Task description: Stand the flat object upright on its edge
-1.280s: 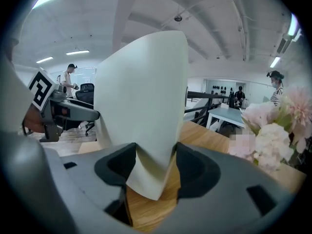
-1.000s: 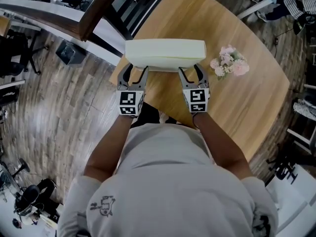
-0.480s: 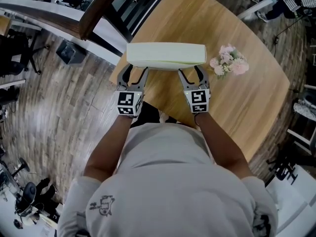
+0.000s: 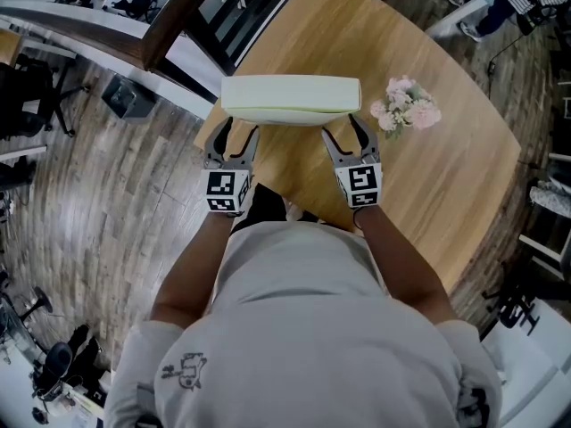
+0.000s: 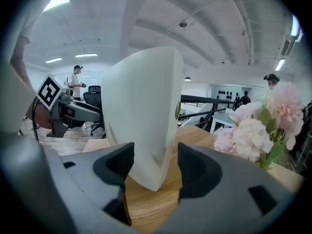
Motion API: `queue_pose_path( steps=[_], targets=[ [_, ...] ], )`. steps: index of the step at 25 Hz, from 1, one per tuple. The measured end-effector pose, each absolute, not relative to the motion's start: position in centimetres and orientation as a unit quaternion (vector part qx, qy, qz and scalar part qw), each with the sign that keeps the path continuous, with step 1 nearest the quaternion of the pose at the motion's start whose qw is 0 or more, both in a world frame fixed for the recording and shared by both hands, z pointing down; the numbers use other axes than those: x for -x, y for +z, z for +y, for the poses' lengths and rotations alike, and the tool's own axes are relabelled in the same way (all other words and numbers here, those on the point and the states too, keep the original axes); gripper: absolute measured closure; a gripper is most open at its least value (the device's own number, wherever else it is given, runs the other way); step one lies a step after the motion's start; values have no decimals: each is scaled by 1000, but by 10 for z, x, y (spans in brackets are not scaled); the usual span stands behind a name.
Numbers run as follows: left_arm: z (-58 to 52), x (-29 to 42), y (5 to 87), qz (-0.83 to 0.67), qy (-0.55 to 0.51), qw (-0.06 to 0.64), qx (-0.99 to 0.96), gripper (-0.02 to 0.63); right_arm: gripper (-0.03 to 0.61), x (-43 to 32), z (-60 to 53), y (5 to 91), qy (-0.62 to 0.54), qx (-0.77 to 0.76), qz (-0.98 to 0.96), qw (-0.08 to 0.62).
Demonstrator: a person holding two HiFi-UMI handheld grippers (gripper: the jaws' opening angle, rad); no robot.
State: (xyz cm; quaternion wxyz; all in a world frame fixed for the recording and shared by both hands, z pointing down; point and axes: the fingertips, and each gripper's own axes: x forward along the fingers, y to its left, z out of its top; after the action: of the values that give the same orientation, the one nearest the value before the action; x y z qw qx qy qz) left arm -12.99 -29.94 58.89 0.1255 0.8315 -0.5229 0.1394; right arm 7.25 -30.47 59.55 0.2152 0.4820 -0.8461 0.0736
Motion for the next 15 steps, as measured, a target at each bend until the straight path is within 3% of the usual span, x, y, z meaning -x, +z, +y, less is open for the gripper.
queue_pose_path(
  steps=[6, 11, 15],
  targets=[
    [-280, 130, 573, -537, 136, 113, -825, 373, 313, -77, -288, 578, 66, -469, -856, 206],
    [-259, 122, 555, -545, 126, 113, -821, 375, 379, -73, -267, 557, 49, -439, -875, 199],
    [-238, 112, 538, -534, 130, 91, -830, 447, 459, -70, -248, 526, 33, -414, -893, 174]
  ],
)
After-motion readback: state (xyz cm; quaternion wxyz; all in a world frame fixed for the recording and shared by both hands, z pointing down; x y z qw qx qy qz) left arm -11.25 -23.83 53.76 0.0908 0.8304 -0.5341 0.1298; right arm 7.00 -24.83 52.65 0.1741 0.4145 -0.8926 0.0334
